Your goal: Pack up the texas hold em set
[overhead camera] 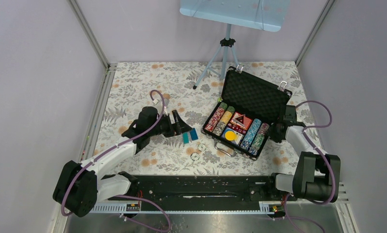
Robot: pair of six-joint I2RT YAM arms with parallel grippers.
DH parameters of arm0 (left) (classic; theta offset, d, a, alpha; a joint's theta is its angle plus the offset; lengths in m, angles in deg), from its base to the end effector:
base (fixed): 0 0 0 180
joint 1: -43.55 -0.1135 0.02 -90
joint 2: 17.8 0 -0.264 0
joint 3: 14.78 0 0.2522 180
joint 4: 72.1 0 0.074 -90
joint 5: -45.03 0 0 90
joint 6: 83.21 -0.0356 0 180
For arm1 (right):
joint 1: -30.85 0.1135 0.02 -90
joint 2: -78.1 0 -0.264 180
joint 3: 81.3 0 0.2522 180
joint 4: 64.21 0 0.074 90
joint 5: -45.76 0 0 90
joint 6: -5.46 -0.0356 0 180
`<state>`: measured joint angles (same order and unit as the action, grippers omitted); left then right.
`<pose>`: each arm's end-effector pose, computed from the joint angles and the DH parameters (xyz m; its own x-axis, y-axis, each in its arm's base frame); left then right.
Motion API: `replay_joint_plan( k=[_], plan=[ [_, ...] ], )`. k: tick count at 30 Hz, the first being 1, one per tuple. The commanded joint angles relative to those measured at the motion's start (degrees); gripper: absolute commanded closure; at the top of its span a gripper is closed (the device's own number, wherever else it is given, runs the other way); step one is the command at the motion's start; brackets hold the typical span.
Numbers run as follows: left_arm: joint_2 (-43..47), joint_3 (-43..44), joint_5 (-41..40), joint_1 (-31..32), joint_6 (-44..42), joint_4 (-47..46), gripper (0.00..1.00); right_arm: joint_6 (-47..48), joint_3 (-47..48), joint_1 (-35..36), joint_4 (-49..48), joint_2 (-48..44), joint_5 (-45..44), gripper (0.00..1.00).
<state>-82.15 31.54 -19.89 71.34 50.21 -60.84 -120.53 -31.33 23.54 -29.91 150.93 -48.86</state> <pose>0.2037 -0.1244 0.2214 -0.8294 -0.2666 -0.4909 0.2468 0.6136 -0.7501 0.2316 -0.0326 0.1758 -0.5743 0.6642 -0.4785 0.6274 0.7326 0.2639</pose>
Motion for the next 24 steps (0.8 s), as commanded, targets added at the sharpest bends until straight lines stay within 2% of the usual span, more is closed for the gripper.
replay_joint_plan(
  k=[1, 4, 15, 24],
  plan=[
    [1.04, 2.04, -0.7, -0.37, -0.79, -0.69, 0.22, 0.9, 0.91, -0.17, -2.77, 2.25, 4.16, 0.68],
    [1.25, 1.88, -0.94, -0.41, -0.79, -0.55, 0.22, 1.22, 0.63, -0.16, -4.01, 3.32, 6.52, 0.74],
    [0.98, 2.0, -1.1, -0.53, -0.79, -0.11, 0.21, 6.15, 1.39, 0.35, -8.72, 8.68, 15.77, 0.84],
    [1.11, 1.97, -1.45, -0.63, -0.79, 0.14, 0.21, 9.85, 6.2, 8.29, -8.79, 11.76, 12.85, 0.84]
  ],
)
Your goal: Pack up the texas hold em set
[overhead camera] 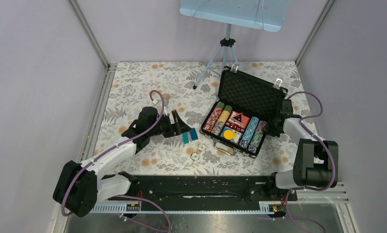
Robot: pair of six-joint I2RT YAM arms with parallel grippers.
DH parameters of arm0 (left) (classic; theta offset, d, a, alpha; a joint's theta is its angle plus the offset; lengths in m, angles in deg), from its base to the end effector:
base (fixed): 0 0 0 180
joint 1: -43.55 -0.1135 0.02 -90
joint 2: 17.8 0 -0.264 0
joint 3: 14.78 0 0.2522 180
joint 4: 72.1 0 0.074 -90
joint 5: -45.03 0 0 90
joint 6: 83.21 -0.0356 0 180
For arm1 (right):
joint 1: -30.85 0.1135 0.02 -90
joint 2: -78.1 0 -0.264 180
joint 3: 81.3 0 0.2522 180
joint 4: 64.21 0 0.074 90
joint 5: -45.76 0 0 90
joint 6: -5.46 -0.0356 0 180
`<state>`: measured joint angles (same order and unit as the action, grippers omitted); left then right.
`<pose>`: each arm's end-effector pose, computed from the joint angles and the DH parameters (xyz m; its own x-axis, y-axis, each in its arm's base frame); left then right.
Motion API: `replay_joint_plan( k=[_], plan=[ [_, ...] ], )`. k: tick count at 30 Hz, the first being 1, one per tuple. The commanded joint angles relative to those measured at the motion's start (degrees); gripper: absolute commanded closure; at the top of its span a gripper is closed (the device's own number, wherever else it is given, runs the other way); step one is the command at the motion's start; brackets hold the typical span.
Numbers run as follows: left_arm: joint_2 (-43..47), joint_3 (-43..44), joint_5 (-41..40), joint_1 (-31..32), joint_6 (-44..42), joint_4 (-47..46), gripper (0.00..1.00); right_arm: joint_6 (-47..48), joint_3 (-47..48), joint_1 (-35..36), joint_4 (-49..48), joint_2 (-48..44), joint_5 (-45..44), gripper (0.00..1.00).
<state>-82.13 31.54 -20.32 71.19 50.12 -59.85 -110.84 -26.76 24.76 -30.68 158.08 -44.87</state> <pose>0.2034 -0.1233 0.2199 -0.8330 -0.2678 -0.4841 0.2325 0.6245 -0.7456 0.2568 -0.0278 0.1712 -0.7144 0.5218 -0.4663 0.4777 0.8506 0.2200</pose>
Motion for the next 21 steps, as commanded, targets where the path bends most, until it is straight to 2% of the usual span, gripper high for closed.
replay_joint_plan(
  k=[1, 18, 21],
  plan=[
    [1.21, 1.92, -1.09, -0.49, -0.78, -0.72, 0.21, 0.24, 2.31, 7.89, -8.06, 5.37, 8.8, 0.84],
    [3.37, 1.49, -2.31, -1.09, -1.5, 1.42, 0.21, 2.59, 15.0, 17.34, -6.4, 15.99, 10.98, 0.83],
    [3.7, 1.22, -2.6, -1.18, -1.34, 1.43, 0.21, 2.17, 16.55, 17.62, -5.53, 16.87, 8.92, 0.82]
  ],
)
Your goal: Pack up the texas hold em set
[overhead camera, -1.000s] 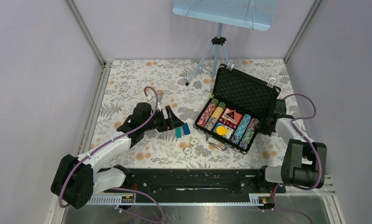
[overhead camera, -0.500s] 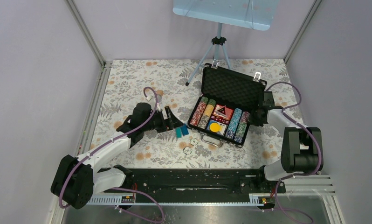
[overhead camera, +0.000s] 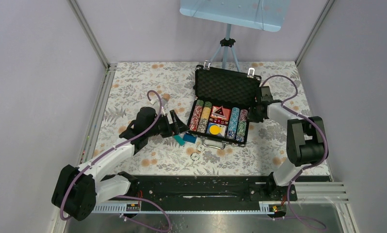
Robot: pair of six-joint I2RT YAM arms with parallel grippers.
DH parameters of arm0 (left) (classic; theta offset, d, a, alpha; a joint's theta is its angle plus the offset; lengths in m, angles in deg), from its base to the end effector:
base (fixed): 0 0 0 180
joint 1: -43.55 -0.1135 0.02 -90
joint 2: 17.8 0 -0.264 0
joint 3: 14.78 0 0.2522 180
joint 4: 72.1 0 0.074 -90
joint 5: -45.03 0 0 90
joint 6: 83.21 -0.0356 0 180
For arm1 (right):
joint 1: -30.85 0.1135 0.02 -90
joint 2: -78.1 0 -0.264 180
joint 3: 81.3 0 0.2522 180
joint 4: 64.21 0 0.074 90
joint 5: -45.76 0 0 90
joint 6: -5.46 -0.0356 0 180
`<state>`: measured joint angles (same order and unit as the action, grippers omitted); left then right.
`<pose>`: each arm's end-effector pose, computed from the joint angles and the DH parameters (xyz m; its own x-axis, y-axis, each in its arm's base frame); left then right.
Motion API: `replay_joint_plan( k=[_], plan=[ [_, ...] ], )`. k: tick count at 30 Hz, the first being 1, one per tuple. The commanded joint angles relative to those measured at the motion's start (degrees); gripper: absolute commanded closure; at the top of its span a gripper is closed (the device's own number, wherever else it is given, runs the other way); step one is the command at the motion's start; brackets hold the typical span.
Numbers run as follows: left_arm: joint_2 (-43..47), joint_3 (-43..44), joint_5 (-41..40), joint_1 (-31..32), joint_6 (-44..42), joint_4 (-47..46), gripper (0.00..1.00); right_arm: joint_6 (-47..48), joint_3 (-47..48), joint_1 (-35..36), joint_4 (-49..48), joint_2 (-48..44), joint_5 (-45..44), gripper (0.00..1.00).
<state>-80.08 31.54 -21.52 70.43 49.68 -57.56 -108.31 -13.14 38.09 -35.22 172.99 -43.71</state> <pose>0.2002 -0.1173 0.2237 -0.8221 -0.2833 -0.4938 0.2199 0.6421 -0.7344 0.3268 0.0419 0.1725 -0.8030 0.3043 -0.5124 0.2103 0.9492 0.2340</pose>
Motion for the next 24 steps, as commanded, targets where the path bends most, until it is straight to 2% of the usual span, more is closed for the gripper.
replay_joint_plan(
  k=[1, 6, 11, 14, 17, 20, 24],
  plan=[
    [1.8, 1.24, -1.37, -0.44, -0.89, -0.86, 0.21, -0.35, 3.14, 4.28, -0.49, 1.44, 5.81, 0.82],
    [2.17, 1.34, -1.76, -0.53, -0.96, 0.36, 0.21, -0.46, 2.16, 3.18, 1.92, -3.75, -5.18, 0.78],
    [2.15, 1.24, -2.47, -0.56, -0.89, 0.92, 0.21, -2.71, -1.3, 0.26, 3.65, -12.32, -13.14, 0.7],
    [2.13, 1.03, -4.12, -0.66, -0.73, 1.51, 0.21, -2.76, -3.81, -0.12, 3.68, -18.15, -15.5, 0.64],
    [2.12, 0.53, -5.72, -0.85, -0.33, 2.35, 0.21, -4.02, -4.53, 0.02, 5.59, -21.89, -13.75, 0.63],
    [2.52, -0.21, -6.88, -0.94, -0.11, 3.43, 0.21, -4.68, -5.83, 2.49, 6.16, -25.45, -11.5, 0.63],
    [4.16, -2.23, -7.5, -0.86, -0.09, 3.99, 0.21, -5.84, -6.37, 12.94, 6.66, -27.43, -11.03, 0.64]
  ],
)
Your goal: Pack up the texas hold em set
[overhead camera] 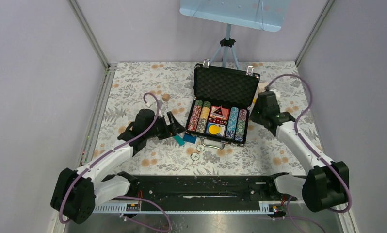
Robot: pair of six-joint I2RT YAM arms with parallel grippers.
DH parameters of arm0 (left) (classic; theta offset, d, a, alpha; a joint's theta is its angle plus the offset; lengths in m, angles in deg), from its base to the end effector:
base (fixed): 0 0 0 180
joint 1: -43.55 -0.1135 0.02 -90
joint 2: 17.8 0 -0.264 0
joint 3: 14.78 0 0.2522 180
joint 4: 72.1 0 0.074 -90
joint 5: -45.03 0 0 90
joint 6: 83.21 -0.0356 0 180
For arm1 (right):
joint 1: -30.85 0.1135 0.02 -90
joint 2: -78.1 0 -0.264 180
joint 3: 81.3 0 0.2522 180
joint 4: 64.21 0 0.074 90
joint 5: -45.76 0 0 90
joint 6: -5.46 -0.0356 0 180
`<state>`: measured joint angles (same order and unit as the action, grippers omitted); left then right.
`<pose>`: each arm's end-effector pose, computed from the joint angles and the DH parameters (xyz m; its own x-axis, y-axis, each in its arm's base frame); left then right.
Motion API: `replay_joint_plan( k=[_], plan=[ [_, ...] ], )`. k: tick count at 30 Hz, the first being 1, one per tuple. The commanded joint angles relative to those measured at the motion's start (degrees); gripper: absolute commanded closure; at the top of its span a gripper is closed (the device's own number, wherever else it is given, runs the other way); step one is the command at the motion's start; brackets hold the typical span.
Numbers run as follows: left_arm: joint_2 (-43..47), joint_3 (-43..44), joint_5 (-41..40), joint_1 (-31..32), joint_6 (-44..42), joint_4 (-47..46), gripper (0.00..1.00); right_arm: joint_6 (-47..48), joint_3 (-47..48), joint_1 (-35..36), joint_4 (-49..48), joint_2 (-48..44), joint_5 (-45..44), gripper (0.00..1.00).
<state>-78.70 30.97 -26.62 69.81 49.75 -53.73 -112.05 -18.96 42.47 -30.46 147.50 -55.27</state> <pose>0.1967 -0.1096 0.2187 -0.8090 -0.3221 -0.4916 0.1421 0.7045 -0.6954 0.2559 0.0457 0.2584 -0.5936 0.3408 -0.7291 0.2461 0.9394 0.2387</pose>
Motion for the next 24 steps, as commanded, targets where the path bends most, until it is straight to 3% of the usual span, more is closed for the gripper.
replay_joint_plan(
  k=[1, 5, 9, 14, 20, 24],
  plan=[
    [3.27, -2.26, -2.87, -0.25, -0.08, 0.71, 0.21, -3.07, -0.3, 11.57, 2.24, -1.79, 0.18, 0.64],
    [6.12, -4.77, -5.74, -0.24, 0.43, 3.95, 0.21, -7.7, 0.39, 23.85, 1.66, 0.17, -0.74, 0.62],
    [10.14, -6.63, -9.89, -0.64, 2.6, 6.34, 0.21, -11.09, 5.2, 32.75, 3.73, 7.26, 1.94, 0.52],
    [12.33, -7.09, -5.23, -10.85, 5.82, 8.25, 0.21, -13.83, 9.86, 42.69, 3.66, 15.09, 2.2, 0.47],
    [15.97, -5.58, -3.38, -17.18, 2.58, 10.88, 0.21, -16.81, 16.0, 50.5, 6.47, 22.91, 2.74, 0.3],
    [15.82, -5.51, -2.1, -17.95, 1.17, 11.26, 0.21, -17.57, 20.19, 53.01, 11.81, 28.4, 0.87, 0.28]
  ],
)
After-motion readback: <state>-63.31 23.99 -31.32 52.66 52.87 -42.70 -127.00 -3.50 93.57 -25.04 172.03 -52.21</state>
